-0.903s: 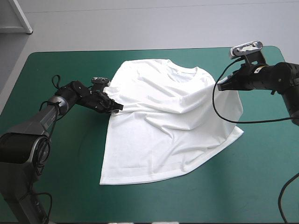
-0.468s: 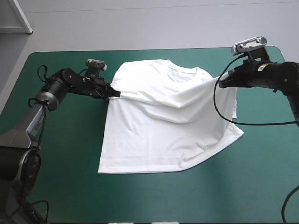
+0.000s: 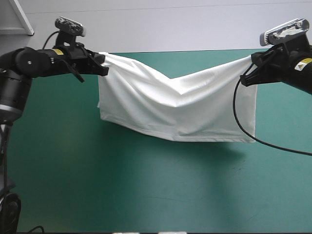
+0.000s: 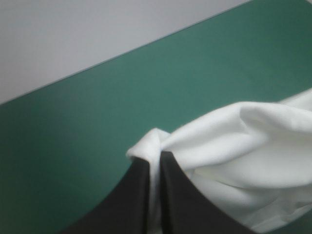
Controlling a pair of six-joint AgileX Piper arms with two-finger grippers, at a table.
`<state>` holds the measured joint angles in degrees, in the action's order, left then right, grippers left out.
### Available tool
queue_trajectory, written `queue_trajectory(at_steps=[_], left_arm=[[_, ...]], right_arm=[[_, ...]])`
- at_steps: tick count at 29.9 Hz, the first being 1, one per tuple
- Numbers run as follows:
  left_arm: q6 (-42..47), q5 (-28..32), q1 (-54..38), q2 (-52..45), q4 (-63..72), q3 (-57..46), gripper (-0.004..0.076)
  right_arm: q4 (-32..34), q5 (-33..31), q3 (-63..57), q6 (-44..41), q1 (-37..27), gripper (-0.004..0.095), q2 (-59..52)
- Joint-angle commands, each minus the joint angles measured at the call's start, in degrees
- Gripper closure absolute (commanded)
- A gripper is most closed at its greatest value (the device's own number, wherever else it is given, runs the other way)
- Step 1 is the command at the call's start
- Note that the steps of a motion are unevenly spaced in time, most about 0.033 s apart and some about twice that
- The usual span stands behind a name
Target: Fold the cloth
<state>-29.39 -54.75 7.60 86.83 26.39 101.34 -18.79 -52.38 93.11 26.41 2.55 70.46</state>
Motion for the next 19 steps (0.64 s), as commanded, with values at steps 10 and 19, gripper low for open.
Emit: queue_trajectory(at_steps=[10, 19], left_arm=[[5.2, -1.6, 0.1, -16.5, -8.9, 12.0, 0.0705], [6.1, -1.2, 0.1, -17.5, -11.3, 12.1, 0.0705]], right_arm=[[-0.7, 4.2, 5.8, 0.8, 0.1, 0.0925, -12.5], [-0.8, 4.8, 5.8, -0.1, 0.1, 0.0925, -12.6]])
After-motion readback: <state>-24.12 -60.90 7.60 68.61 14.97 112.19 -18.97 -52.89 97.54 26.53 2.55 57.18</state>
